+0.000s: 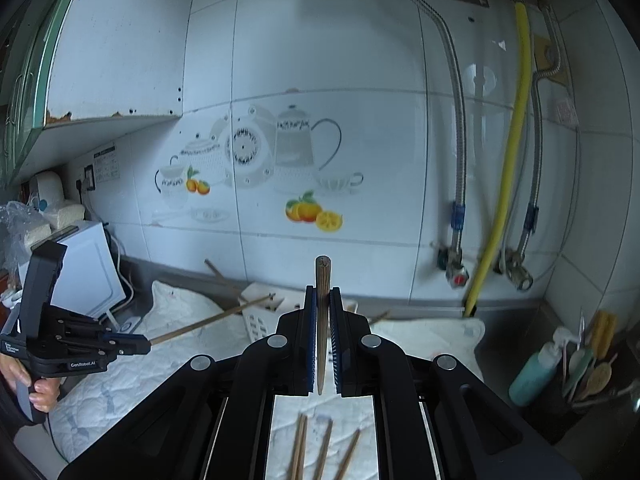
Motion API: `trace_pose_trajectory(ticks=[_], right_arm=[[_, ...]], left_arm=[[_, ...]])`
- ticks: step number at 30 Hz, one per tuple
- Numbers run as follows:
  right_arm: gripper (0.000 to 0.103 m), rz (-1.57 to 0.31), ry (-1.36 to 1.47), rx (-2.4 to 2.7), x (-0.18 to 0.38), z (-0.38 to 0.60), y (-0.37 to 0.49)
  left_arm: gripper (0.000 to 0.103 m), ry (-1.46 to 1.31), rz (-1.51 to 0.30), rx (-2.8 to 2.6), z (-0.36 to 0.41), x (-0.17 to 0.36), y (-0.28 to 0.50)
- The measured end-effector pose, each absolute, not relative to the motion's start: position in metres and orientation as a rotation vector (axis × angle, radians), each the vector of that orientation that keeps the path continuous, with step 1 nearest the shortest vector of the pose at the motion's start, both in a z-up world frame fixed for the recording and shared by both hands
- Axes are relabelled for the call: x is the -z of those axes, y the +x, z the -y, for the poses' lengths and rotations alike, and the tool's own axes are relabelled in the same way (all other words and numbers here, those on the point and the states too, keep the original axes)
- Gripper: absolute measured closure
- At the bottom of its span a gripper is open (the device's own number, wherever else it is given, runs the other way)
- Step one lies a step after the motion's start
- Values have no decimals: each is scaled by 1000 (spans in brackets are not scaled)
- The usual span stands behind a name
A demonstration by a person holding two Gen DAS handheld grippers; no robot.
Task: Organize utensils
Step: 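Carry both held chopsticks up toward the white utensil holder, then lower both chopsticks into the holder and open both grippers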
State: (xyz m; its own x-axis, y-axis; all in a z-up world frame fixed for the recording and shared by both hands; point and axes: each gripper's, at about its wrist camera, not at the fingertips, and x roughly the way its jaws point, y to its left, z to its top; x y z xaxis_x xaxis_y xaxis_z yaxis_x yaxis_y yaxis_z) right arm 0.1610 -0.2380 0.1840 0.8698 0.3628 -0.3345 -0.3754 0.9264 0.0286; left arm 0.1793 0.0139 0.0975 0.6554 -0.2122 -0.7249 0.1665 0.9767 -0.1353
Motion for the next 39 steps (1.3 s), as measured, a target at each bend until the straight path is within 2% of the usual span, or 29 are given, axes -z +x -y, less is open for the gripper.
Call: trace_pose_trajectory(ticks=[18, 39], right_arm=[[96, -288, -74, -372, -208, 214, 229], [96, -379, -66, -341, -169, 190, 299]], left_arm=[[97, 7, -1043, 163, -14, -117, 245], [96, -88, -913, 143, -8, -141, 307]])
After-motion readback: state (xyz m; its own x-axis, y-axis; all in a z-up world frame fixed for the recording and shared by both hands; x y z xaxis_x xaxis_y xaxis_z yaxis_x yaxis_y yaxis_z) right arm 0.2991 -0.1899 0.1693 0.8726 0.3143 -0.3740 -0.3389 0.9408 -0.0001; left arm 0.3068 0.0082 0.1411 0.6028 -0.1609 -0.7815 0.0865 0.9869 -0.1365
